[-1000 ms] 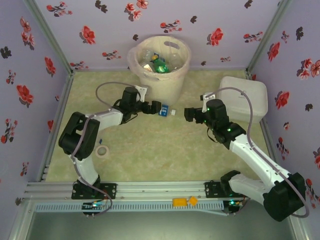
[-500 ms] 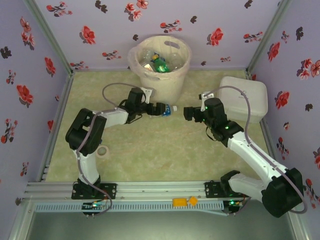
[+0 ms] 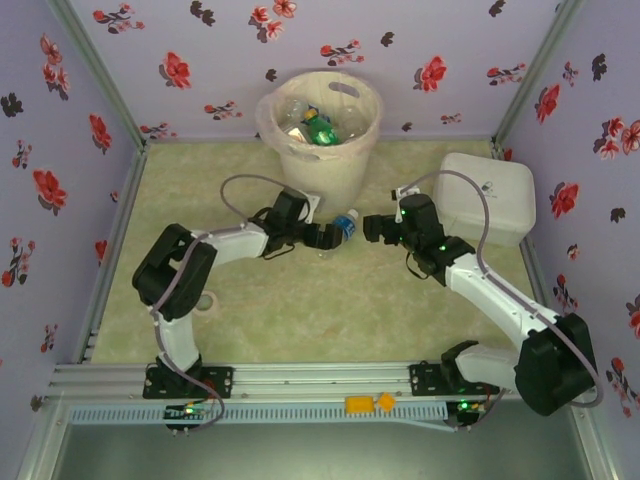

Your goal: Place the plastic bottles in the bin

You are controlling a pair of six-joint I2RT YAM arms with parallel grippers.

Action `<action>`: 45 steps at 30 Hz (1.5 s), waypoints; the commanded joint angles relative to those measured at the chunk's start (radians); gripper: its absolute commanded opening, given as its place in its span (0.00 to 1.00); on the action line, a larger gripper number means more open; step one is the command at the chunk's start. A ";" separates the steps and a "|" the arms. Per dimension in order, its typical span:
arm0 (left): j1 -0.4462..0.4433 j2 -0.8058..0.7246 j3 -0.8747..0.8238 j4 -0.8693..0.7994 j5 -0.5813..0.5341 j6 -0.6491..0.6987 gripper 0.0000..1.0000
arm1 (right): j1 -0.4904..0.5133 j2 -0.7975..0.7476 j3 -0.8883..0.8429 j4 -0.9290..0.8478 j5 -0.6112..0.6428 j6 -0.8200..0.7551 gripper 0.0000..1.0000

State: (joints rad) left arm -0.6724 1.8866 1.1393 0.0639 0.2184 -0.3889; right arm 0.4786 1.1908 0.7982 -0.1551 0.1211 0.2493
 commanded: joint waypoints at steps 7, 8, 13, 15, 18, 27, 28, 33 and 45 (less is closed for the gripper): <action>-0.096 0.141 0.201 -0.274 -0.195 0.150 0.98 | -0.006 -0.040 0.009 -0.003 0.038 0.025 1.00; -0.099 0.144 0.204 -0.280 -0.202 0.150 0.96 | -0.006 -0.043 0.009 -0.006 0.049 0.024 1.00; -0.113 0.156 0.218 -0.321 -0.250 0.162 0.85 | -0.008 -0.044 0.009 -0.010 0.094 0.025 1.00; -0.122 0.158 0.221 -0.332 -0.266 0.172 0.76 | -0.009 -0.041 0.010 -0.010 0.095 0.030 1.00; -0.129 0.152 0.214 -0.331 -0.273 0.179 0.62 | -0.010 -0.040 0.012 -0.009 0.093 0.033 1.00; -0.138 0.009 0.073 -0.219 -0.297 0.145 0.45 | -0.016 -0.041 0.007 -0.011 0.079 0.043 1.00; -0.138 -0.022 0.041 -0.202 -0.301 0.136 0.44 | -0.017 -0.040 0.006 -0.008 0.074 0.045 1.00; -0.142 -0.199 -0.100 -0.145 -0.305 0.091 0.43 | -0.020 -0.014 -0.005 0.028 0.014 0.065 1.00; -0.154 -0.678 -0.251 -0.035 -0.348 0.093 0.42 | -0.021 0.071 -0.021 0.162 -0.185 0.114 1.00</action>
State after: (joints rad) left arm -0.8211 1.2633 0.8810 -0.0422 -0.0925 -0.3077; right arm 0.4641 1.2572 0.7952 -0.0643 0.0170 0.3347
